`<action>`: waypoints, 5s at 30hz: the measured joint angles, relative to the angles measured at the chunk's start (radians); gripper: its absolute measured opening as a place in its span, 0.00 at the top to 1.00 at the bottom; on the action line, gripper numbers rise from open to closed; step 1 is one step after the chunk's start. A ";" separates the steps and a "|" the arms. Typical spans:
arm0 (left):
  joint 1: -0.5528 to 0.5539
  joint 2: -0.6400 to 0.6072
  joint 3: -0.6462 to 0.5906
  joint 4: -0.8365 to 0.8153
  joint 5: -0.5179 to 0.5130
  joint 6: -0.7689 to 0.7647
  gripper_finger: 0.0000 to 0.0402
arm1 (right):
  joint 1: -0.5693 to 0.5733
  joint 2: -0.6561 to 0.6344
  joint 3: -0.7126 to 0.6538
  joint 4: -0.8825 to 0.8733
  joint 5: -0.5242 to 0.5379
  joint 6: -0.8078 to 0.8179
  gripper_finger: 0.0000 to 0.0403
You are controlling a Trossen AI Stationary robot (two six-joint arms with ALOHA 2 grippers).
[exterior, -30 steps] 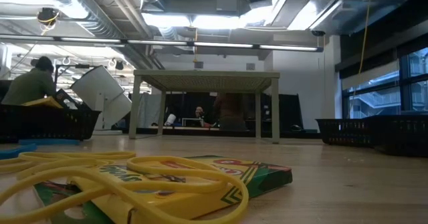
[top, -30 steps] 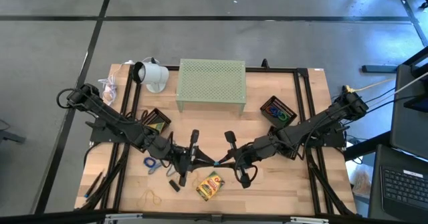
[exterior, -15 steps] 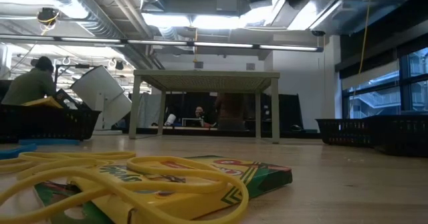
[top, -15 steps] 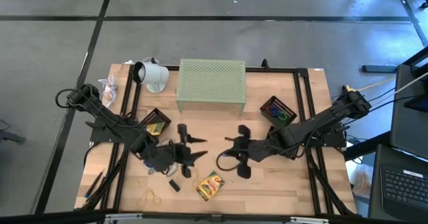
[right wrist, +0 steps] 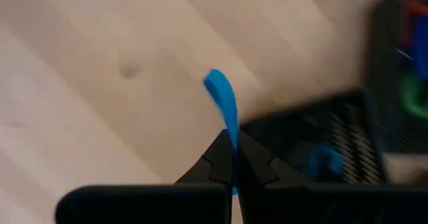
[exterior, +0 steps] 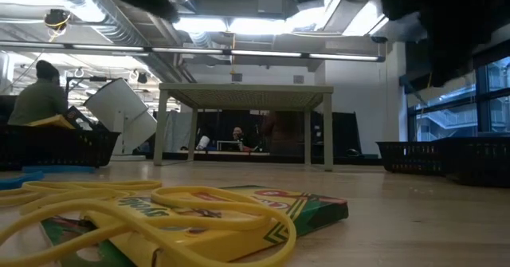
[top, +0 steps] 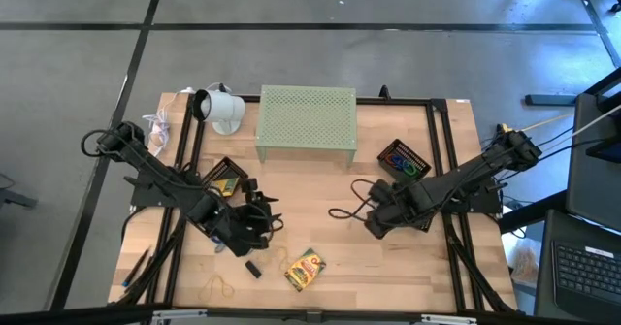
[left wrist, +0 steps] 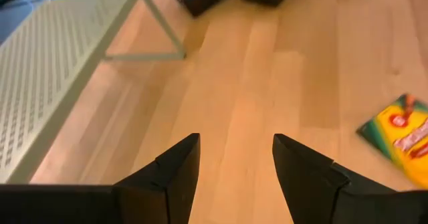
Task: Pick & Place Office Desk Supplies
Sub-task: Put the blue rubber band into the bottom right black bin
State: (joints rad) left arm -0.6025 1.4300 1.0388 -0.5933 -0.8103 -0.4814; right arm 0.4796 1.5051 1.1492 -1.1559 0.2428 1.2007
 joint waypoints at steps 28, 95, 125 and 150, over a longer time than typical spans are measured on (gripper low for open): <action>0.000 0.000 -0.002 -0.096 0.250 -0.108 0.54 | 0.002 0.003 0.000 -0.298 -0.046 0.232 0.57; 0.049 0.154 0.034 -0.187 0.621 0.065 0.99 | 0.003 0.005 0.000 0.132 0.356 0.067 0.48; 0.027 0.369 -0.004 -0.122 0.613 0.215 0.71 | 0.003 0.005 0.000 0.287 0.363 -0.091 0.48; 0.055 0.174 -0.008 -0.143 0.517 0.162 1.00 | 0.003 0.005 0.000 0.328 0.408 -0.095 0.48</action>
State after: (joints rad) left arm -0.5477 1.6038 1.0306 -0.7360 -0.2936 -0.3191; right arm 0.4826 1.5097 1.1492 -0.8284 0.6510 1.1057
